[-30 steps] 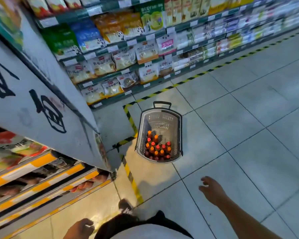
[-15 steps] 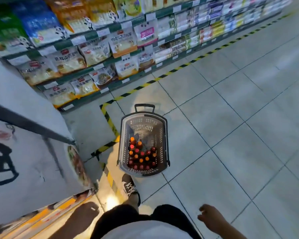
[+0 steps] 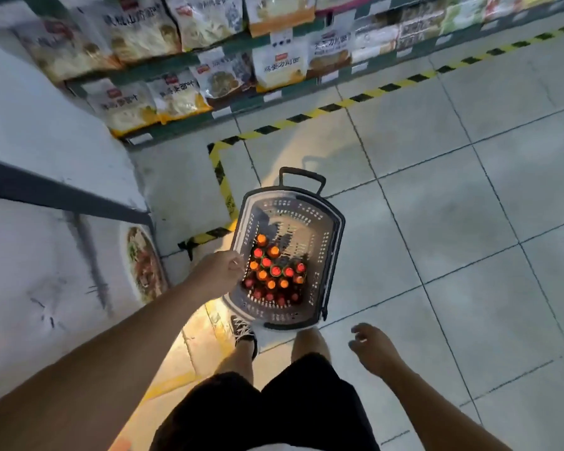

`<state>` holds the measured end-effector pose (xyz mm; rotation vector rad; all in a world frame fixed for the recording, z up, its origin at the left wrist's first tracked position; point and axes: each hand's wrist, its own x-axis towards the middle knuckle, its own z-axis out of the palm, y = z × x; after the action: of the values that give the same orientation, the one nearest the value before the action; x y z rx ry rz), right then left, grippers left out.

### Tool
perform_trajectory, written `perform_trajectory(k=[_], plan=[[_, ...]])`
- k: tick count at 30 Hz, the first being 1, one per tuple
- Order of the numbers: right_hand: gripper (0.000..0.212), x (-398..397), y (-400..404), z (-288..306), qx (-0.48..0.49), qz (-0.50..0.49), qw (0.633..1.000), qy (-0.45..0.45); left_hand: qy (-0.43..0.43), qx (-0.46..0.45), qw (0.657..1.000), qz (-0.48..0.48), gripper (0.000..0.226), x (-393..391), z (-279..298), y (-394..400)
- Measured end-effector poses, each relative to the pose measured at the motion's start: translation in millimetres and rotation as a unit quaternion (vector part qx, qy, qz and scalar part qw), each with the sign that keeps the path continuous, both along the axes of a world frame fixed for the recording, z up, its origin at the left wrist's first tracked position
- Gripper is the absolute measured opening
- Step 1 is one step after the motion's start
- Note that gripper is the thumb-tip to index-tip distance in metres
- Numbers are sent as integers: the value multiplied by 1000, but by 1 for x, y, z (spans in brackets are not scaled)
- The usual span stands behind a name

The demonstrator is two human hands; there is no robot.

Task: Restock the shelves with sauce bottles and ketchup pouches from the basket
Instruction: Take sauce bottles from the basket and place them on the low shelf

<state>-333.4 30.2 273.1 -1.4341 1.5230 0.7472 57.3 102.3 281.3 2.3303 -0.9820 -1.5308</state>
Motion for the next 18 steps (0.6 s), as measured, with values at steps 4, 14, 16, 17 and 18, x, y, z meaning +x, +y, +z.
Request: perform_trajectory(k=[4, 14, 16, 17, 18], plan=[[35, 60, -73, -59, 4, 115, 992, -49, 18, 53, 998, 37, 30, -18, -58, -12], [32, 111, -105, -218, 72, 166, 977, -110, -36, 24, 991, 124, 47, -51, -252, -67], [36, 107, -96, -243, 79, 155, 977, -128, -47, 23, 993, 102, 57, -50, -294, -79], [36, 106, -94, -255, 78, 149, 976, -136, -57, 26, 994, 84, 63, -48, -318, -86], [35, 106, -93, -268, 80, 144, 976, -144, -63, 31, 995, 68, 65, -47, -336, -93]])
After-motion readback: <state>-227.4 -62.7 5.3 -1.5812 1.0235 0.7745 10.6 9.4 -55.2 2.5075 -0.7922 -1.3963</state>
